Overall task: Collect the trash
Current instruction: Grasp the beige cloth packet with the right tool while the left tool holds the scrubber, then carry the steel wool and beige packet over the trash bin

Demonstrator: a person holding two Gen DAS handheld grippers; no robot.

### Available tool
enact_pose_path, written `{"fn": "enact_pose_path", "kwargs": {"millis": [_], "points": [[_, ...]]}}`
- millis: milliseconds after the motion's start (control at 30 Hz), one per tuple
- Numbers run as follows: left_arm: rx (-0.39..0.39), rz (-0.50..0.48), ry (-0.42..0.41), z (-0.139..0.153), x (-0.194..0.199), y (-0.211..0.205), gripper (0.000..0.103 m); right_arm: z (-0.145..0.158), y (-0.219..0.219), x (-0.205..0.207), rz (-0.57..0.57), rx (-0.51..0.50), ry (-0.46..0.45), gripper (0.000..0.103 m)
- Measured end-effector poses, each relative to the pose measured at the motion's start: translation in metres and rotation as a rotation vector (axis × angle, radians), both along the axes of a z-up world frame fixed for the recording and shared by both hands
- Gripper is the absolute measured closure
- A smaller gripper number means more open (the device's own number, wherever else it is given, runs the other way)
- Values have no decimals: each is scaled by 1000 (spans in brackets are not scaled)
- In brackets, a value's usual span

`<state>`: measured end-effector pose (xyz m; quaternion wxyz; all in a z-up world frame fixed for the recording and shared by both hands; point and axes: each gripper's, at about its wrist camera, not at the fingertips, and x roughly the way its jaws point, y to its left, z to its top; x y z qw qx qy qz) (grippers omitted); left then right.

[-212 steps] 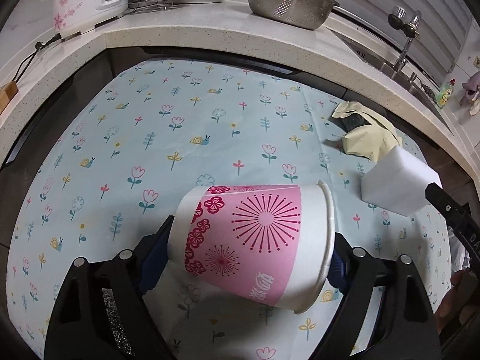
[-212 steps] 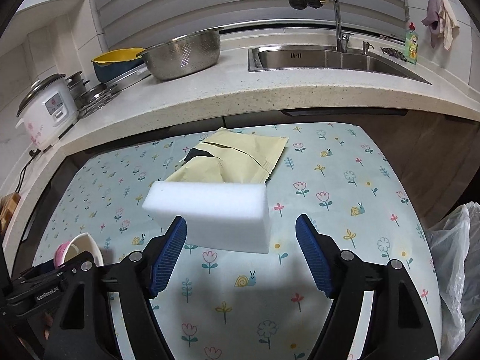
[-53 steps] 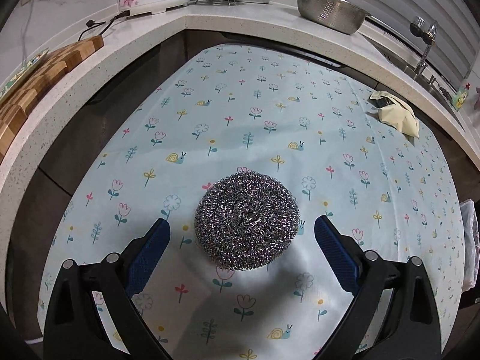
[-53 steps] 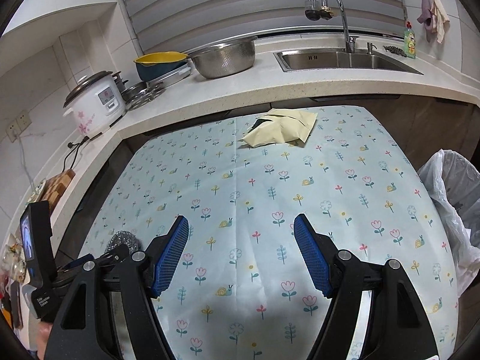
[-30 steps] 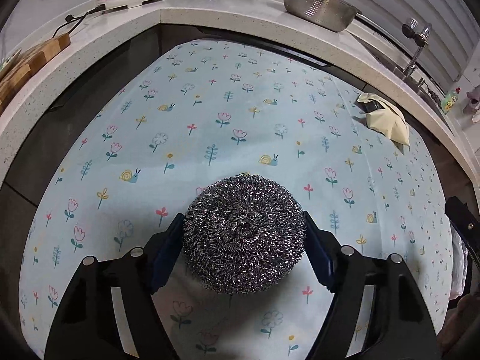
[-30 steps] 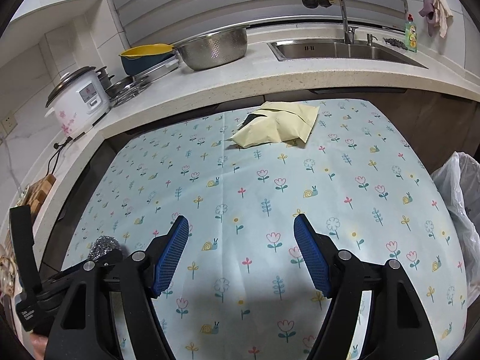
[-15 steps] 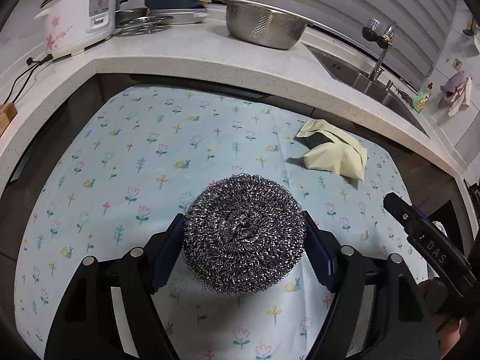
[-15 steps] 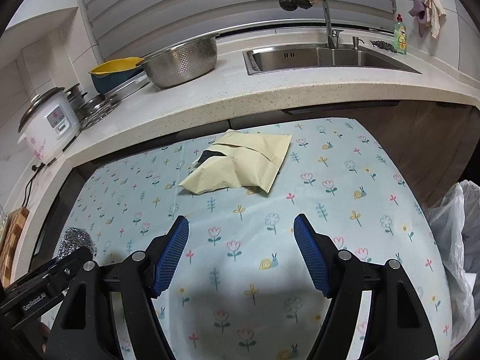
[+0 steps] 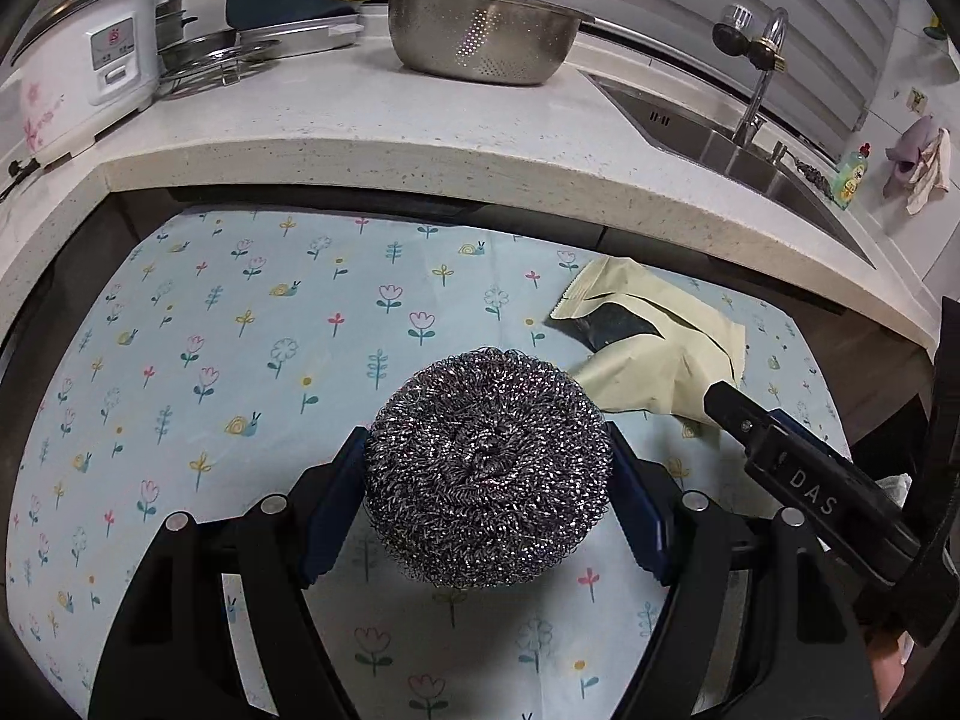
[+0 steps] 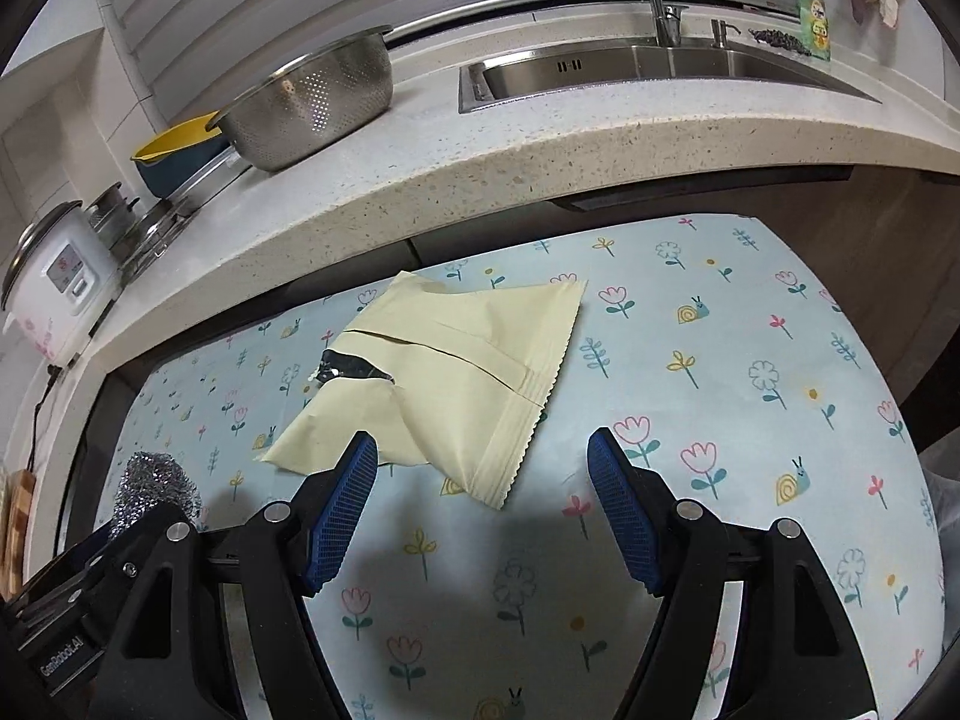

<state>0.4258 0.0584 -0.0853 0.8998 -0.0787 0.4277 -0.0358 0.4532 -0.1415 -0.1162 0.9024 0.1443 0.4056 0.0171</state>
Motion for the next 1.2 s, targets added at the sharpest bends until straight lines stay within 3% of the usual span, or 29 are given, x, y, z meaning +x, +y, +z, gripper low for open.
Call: {"fn": "enact_pose_path", "kwargs": {"millis": [100,167,233,267,367,433,767,1200], "points": [[4,-4,3,-5,8,-6,31,-4,-2,6,9,20,1,33],[5,-7,6,-7,12,-10,31,-7,-2,10,23,33,3,41],[11,-11,6,-9,13,-13,31,-10,1,13,43,27,13,67],[13,-14,5,-9,13,-15,31,-10,2,13,49,30,11,74],[16,-16,5,-8,11,-19,31,-5,2,6,54,31,-15,81],[13,-14,3,-6,9,-19,31,2,1,0,57,34,-32,91],[0,-45,-66,44,-22,-41,31,62,-27,-47,13,44,-128,93],[-7,-164,-162,114,-95,-117,31,124,-107,-147,-115,50,-222,93]]}}
